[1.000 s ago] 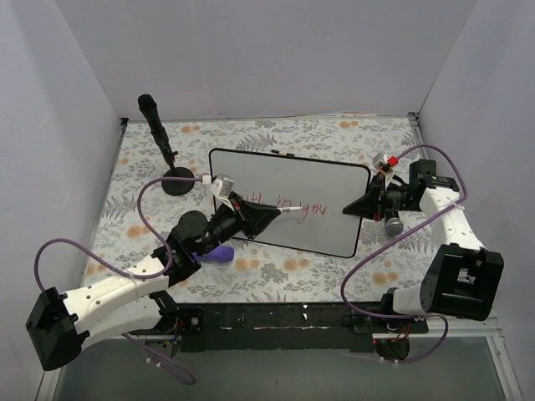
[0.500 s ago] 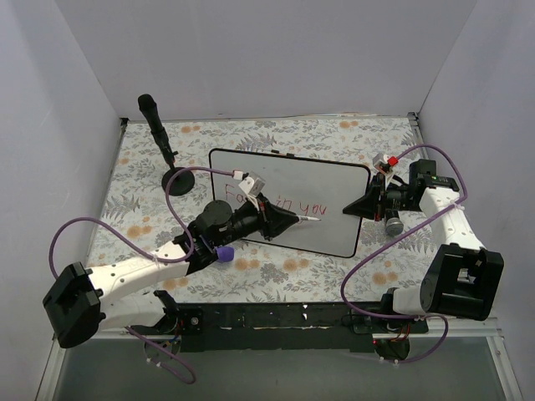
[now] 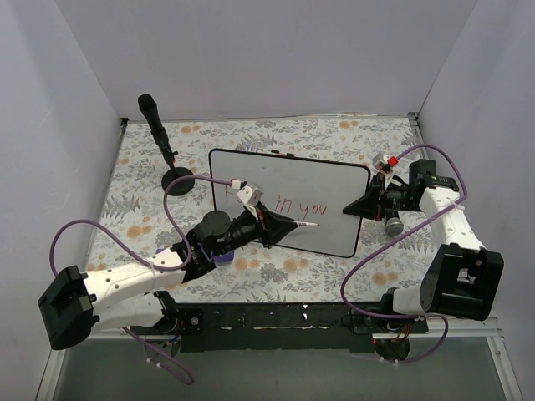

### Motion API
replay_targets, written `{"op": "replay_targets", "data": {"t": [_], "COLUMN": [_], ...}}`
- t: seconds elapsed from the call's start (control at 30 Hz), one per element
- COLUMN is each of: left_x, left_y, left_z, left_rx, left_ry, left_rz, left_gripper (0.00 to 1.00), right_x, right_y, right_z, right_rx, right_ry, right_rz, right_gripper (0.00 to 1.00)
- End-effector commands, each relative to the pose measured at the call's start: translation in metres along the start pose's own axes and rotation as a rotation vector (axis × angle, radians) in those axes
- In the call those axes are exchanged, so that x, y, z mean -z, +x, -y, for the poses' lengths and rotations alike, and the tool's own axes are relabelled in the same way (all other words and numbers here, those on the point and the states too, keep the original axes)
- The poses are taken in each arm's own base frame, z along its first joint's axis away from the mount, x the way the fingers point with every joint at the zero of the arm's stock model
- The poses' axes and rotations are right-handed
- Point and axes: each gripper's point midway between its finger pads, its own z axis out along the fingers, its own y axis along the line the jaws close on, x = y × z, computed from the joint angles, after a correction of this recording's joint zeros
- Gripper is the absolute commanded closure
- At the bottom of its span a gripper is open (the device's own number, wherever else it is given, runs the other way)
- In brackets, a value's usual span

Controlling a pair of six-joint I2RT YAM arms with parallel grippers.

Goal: Write a sentence on the whiteboard

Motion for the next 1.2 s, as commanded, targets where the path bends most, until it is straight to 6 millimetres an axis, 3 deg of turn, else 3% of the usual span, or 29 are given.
{"op": "replay_targets", "data": {"t": [0.0, 0.2, 0.77, 1.17], "left_x": [-0.002, -0.018, -0.056, -0.053], "left_y": [-0.011, 0.001, -0.001, -0.028], "left_z": [0.002, 0.004, -0.007, -0.006], "left_rx": [-0.007, -0.02, -0.05, -0.092], "left_ry": [-0.022, -0.017, -0.102, -0.141], "left_rz": [0.076, 0.04, 0.076, 0.136], "left_gripper": [1.0, 1.0, 1.0, 1.0], "right_x": [-0.001, 0.0, 0.0, -0.001], "right_y": [-0.002, -0.005, -0.008, -0.006], "right_z": [0.001, 0.001, 0.001, 0.002], "right_rx": [0.09, 0.092, 0.092, 0.085], "right_ry": [0.012, 0.017, 0.025, 0.026], "right_rz": [-0.026, -0.024, -0.014, -0.017], "right_gripper": [0.99, 0.99, 0.99, 0.99]}}
